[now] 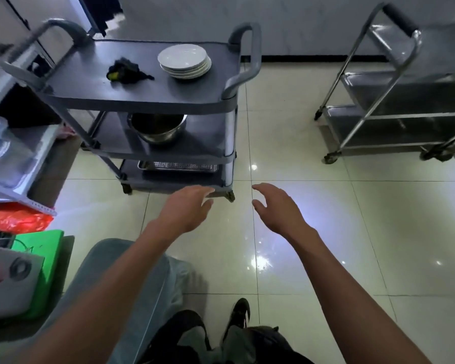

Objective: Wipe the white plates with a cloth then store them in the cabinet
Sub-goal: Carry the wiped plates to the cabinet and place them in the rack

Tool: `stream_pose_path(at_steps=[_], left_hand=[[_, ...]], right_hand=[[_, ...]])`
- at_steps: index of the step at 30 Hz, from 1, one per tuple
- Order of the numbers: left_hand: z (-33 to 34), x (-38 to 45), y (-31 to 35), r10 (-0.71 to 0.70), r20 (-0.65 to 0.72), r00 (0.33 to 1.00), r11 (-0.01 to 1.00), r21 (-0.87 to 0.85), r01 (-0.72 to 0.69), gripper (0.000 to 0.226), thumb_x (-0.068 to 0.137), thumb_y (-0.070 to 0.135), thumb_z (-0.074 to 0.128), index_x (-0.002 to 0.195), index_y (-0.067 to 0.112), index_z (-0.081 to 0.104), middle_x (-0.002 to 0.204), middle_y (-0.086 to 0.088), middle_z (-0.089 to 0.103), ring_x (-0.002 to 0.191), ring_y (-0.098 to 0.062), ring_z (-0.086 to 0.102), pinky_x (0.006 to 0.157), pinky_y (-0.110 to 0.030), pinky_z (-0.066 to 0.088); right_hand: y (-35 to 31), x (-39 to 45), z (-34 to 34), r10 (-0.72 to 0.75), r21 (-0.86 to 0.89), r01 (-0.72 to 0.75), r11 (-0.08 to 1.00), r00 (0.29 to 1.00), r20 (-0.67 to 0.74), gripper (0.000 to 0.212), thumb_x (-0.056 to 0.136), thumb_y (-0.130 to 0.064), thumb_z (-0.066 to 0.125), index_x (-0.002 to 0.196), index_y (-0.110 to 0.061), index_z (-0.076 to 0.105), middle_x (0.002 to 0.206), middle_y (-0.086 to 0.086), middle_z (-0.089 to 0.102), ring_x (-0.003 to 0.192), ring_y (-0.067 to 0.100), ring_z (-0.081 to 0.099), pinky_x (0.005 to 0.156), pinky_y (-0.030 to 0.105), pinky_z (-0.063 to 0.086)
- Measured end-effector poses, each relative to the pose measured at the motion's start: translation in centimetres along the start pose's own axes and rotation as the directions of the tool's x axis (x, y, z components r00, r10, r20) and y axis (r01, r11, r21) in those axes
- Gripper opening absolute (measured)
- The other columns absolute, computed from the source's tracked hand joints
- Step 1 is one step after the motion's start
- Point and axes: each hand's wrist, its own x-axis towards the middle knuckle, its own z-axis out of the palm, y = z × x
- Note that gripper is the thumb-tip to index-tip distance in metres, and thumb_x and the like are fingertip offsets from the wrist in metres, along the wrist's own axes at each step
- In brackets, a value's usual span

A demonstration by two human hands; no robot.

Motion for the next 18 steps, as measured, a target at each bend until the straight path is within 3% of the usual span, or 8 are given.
stream_pose_path(at_steps=[4, 13, 18], left_hand=[[-1.0, 3.7, -2.2, -0.036, -0.008, 0.999, 0.999, -0.034, 0.036, 0.038, 0.103, 0.039, 0.047, 0.138, 0.027, 0.055, 0.133, 0.001, 0.062, 0.122, -0.022, 0.055, 0.1, -0.038, 0.042], [-2.3, 13.6, -10.9, -0.165, -0.044, 0.985, 0.961, -0.23, 0.151, 0.044, 0.103, 0.039, 0.046, 0.146, 0.026, 0.048, 0.144, 0.005, 0.054, 0.132, -0.017, 0.048, 0.107, -0.036, 0.038], [-4.9, 19.1, -15.2, -0.176, -0.099, 0.979, 0.956, -0.252, 0.146, 0.044, 0.102, 0.04, 0.048, 0.144, 0.027, 0.049, 0.14, 0.006, 0.057, 0.128, -0.016, 0.051, 0.106, -0.037, 0.041]], right_hand=[[-0.7, 4.6, -0.7, -0.038, -0.05, 0.038, 0.998, 0.999, 0.001, 0.037, 0.102, -0.03, 0.051, 0.138, -0.022, 0.055, 0.142, -0.001, 0.057, 0.128, 0.026, 0.051, 0.103, 0.041, 0.041], [-5.7, 18.1, -1.2, -0.081, 0.054, 0.079, 0.995, 0.996, 0.04, 0.042, 0.102, -0.031, 0.054, 0.143, -0.025, 0.052, 0.147, -0.004, 0.053, 0.134, 0.017, 0.048, 0.108, 0.03, 0.037], [-9.6, 25.4, -2.1, -0.096, 0.139, 0.099, 0.985, 0.995, -0.029, 0.04, 0.101, -0.03, 0.057, 0.14, -0.023, 0.056, 0.139, -0.001, 0.06, 0.121, 0.016, 0.058, 0.095, 0.022, 0.04]])
